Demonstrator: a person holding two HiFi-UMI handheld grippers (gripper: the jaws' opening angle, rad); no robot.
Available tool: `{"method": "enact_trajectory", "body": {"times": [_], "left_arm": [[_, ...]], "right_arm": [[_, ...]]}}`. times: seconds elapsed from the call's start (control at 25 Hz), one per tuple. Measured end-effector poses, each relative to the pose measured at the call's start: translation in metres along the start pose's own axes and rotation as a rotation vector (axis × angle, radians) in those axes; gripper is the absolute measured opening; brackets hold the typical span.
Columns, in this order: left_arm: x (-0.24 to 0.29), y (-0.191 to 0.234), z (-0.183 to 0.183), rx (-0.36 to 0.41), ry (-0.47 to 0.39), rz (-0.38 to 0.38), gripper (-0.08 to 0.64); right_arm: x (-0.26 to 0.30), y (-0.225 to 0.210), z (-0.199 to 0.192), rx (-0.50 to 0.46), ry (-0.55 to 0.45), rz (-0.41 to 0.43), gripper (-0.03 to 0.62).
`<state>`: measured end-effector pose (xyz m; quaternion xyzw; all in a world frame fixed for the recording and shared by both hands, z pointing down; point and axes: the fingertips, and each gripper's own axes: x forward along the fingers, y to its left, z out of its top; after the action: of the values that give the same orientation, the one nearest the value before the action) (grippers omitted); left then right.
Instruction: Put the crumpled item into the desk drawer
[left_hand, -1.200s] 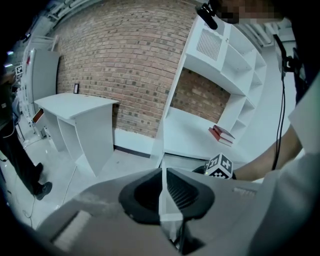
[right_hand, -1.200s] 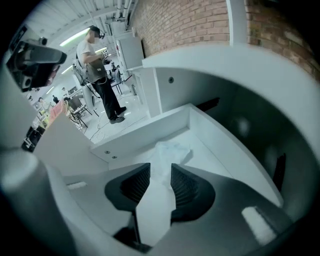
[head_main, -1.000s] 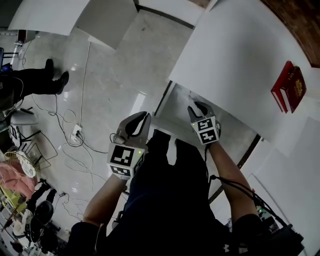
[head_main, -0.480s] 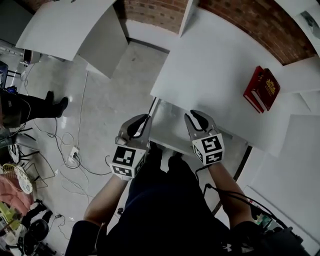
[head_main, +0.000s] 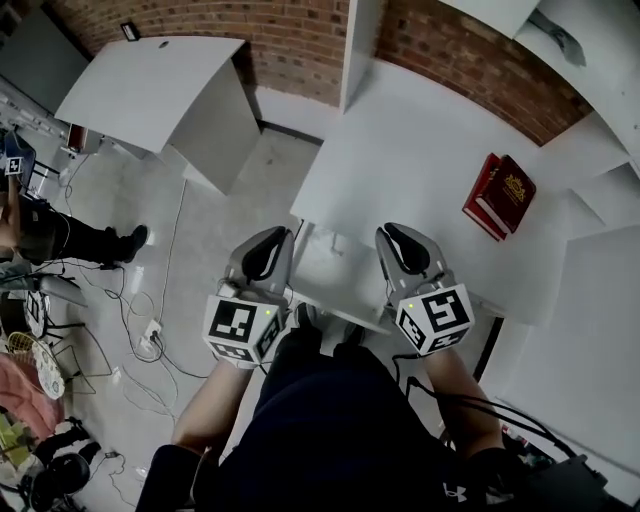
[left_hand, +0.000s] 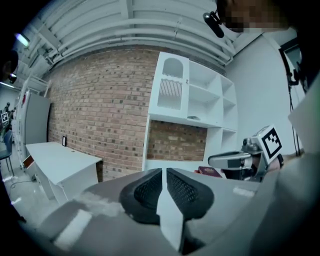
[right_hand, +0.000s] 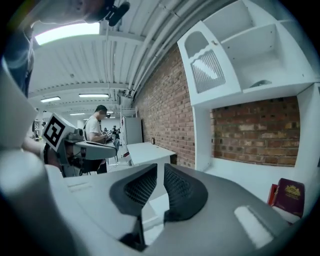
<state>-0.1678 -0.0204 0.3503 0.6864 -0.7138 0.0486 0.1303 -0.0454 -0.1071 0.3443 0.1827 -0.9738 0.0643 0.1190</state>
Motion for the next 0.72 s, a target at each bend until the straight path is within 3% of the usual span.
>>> {"method": "enact_trajectory", "body": {"times": [0.2, 0.36, 0.72], "left_arm": [[-0.013, -0.026, 0.046, 0.055, -0.107, -0.007, 0.031], [-0.022, -0.046, 0.077, 0.032, -0.161, -0.002, 0.031], [-0.030, -0.072, 0.103, 0.077, -0.227, -0.014, 0.031]], "right_arm": [[-0.026, 0.002, 0.042, -0.066, -0.105, -0.004, 0.041], [-0.046, 0.003, 0.067, -0.110, -0.171, -0.019, 0.032], [-0.077, -0.003, 0.091, -0.159, -0.265, -0.061, 0.003]]}}
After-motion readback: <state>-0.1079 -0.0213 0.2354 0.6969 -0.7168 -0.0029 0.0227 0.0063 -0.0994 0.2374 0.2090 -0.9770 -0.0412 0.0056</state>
